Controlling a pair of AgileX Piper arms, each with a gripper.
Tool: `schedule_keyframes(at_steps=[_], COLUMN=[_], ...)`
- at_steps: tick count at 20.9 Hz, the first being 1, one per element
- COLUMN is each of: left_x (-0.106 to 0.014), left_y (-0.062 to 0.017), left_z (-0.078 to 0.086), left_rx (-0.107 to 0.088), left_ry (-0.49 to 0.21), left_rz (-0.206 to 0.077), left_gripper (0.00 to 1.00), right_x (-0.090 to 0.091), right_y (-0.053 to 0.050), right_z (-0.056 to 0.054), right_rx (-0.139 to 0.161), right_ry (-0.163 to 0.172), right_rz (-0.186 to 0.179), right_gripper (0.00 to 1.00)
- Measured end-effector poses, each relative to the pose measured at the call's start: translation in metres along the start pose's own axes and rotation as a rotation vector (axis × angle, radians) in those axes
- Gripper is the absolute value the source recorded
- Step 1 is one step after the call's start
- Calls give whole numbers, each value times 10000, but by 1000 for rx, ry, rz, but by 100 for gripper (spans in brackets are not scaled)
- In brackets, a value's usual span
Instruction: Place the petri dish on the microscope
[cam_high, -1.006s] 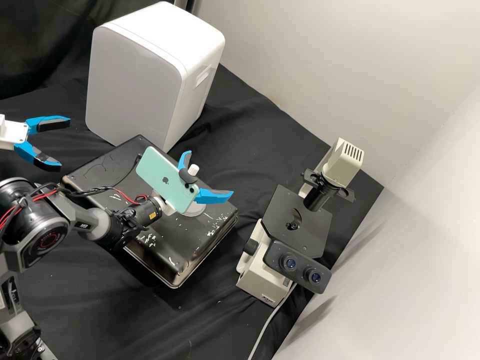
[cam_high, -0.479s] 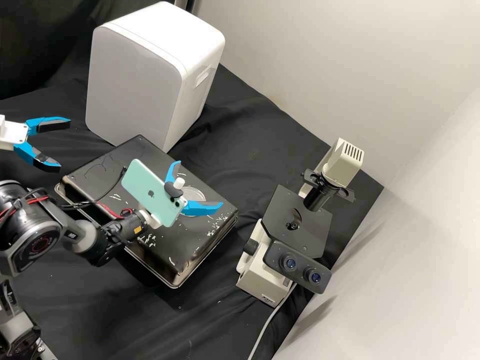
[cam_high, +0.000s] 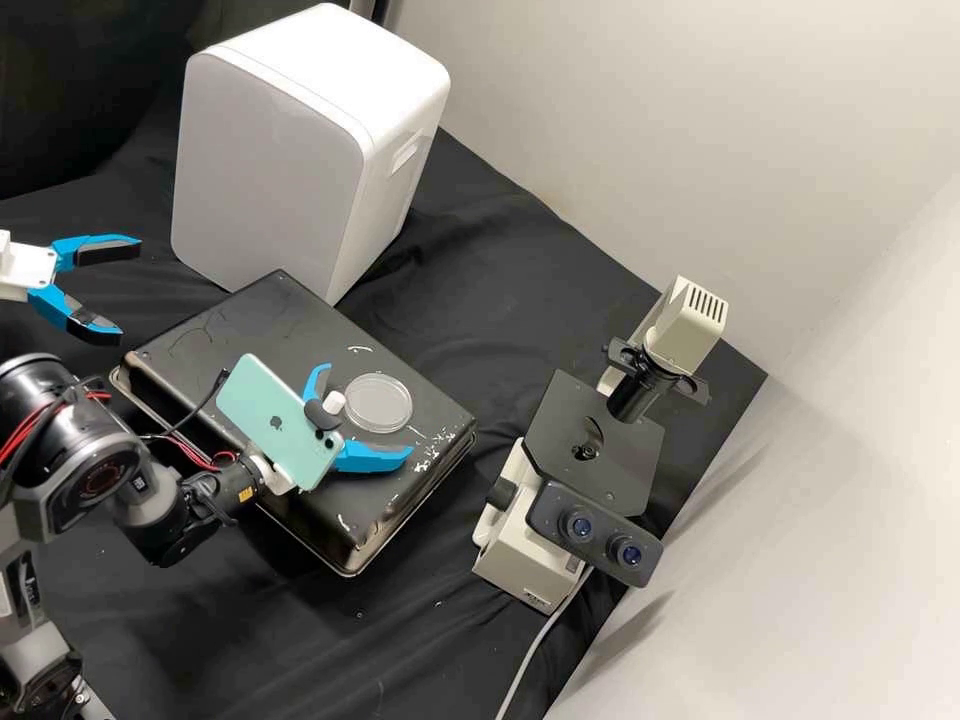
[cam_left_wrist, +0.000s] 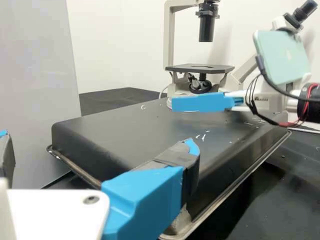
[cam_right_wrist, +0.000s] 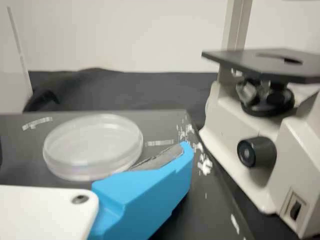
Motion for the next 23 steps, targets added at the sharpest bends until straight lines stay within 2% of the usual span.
schedule_keyframes(at_steps=[5, 8, 12, 15, 21, 23], left_x=[0, 0, 0, 0, 0, 0], left_y=[0, 0, 0, 0, 0, 0], left_z=[0, 0, 0, 0, 0, 0], left_rx=[0, 0, 0, 0, 0, 0], left_ry=[0, 0, 0, 0, 0, 0], left_rz=[0, 0, 0, 0, 0, 0], left_gripper=[100, 100, 100, 100, 100, 100], right_x=[33, 86, 171, 257, 370, 383], right_y=[-93, -148, -168, -175, -149, -166], right_z=[23, 31, 25, 17, 0, 20], right_rx=[-3, -1, -21, -25, -44, -44], right_ry=[10, 5, 14, 21, 22, 12], right_rz=[-19, -30, -22, -17, 8, 3], right_gripper=[100, 100, 100, 100, 100, 100])
